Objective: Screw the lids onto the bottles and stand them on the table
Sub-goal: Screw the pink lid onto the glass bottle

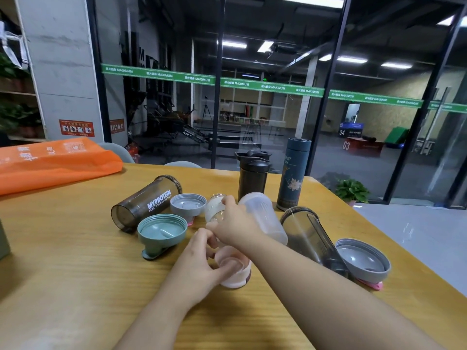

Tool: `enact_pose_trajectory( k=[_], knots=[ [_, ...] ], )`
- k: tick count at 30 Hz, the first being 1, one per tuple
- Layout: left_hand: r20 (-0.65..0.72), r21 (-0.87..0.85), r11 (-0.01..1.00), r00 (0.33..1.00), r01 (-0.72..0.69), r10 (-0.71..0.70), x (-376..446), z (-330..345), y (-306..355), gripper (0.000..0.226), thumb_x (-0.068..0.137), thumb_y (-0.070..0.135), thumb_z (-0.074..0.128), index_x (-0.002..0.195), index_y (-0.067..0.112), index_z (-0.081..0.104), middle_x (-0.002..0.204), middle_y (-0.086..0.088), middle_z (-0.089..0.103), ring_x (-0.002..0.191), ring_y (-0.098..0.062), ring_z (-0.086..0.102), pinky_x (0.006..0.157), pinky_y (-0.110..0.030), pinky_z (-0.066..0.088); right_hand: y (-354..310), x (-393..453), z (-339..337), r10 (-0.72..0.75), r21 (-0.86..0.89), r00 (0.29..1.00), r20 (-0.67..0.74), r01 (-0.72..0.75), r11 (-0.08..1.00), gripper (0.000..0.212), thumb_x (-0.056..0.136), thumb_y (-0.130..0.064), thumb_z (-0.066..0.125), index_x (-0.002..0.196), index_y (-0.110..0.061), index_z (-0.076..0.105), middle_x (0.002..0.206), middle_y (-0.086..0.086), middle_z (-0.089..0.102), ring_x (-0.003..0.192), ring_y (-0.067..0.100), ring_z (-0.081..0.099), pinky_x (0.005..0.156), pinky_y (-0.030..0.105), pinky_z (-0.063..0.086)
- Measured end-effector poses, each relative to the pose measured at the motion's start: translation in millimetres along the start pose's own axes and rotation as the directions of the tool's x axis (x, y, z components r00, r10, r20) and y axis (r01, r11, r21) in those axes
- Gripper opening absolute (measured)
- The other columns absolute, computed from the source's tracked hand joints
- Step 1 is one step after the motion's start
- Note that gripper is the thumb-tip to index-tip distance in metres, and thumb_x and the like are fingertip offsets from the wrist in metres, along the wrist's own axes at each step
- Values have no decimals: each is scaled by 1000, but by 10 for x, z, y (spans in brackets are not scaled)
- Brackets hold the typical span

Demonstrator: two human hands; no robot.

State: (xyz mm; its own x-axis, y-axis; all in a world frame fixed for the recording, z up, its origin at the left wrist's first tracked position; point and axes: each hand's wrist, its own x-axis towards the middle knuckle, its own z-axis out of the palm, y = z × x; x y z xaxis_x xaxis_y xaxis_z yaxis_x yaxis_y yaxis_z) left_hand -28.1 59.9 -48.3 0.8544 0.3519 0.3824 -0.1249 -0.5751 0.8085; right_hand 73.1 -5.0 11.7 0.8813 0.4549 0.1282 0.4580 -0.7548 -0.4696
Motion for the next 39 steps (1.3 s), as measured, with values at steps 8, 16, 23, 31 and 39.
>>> enact_pose_trajectory(
  k=[8, 16, 23, 31, 39],
  knots=[
    [135, -4, 998, 989, 61, -60, 33, 31, -50, 71, 46, 45, 88, 98, 35, 41, 104, 10, 57, 88, 3, 57, 66, -13, 41, 2, -71, -277, -58, 229, 997, -54, 69, 971, 70, 81, -36, 62, 140, -24, 28, 129, 10, 44, 100, 28, 56, 79, 38, 52],
    [181, 102, 994, 982, 38, -56, 30, 55, -102, 86, 54, 49, 85, 122, 36, 34, 114, 22, 53, 104, 4, 50, 77, -4, 35, 257, -137, -590, -28, 568, 996, -81, 69, 820, 66, 78, -31, 66, 137, -31, 35, 128, 2, 49, 100, 21, 57, 81, 36, 52],
    [91, -27, 997, 994, 67, -65, 52, 48, -96, 79, 53, 42, 87, 115, 34, 39, 114, 23, 51, 106, 9, 50, 83, -9, 38, 561, -138, -872, 114, 844, 992, 52, -105, 526, 63, 77, -28, 70, 132, -8, 45, 110, 11, 56, 81, 24, 60, 68, 33, 52],
    [23, -415, 899, 990, 136, -139, 277, 178, 81, 63, 52, 26, 81, 103, 24, 45, 107, -3, 62, 91, -7, 61, 72, -18, 46, 836, -171, -1005, 179, 975, 981, 75, -110, 192, 37, 86, -34, 59, 114, -9, 60, 118, 16, 65, 102, 28, 64, 79, 33, 53],
    [115, -889, 411, 967, 202, -226, 663, 274, 252, 68, 66, 16, 78, 127, 7, 47, 103, -13, 58, 88, -22, 62, 77, -33, 49, 926, -148, -1178, 94, 988, 993, 75, -87, 129, 38, 91, -35, 46, 119, -9, 44, 97, 11, 56, 67, 24, 70, 59, 32, 56]
  ],
)
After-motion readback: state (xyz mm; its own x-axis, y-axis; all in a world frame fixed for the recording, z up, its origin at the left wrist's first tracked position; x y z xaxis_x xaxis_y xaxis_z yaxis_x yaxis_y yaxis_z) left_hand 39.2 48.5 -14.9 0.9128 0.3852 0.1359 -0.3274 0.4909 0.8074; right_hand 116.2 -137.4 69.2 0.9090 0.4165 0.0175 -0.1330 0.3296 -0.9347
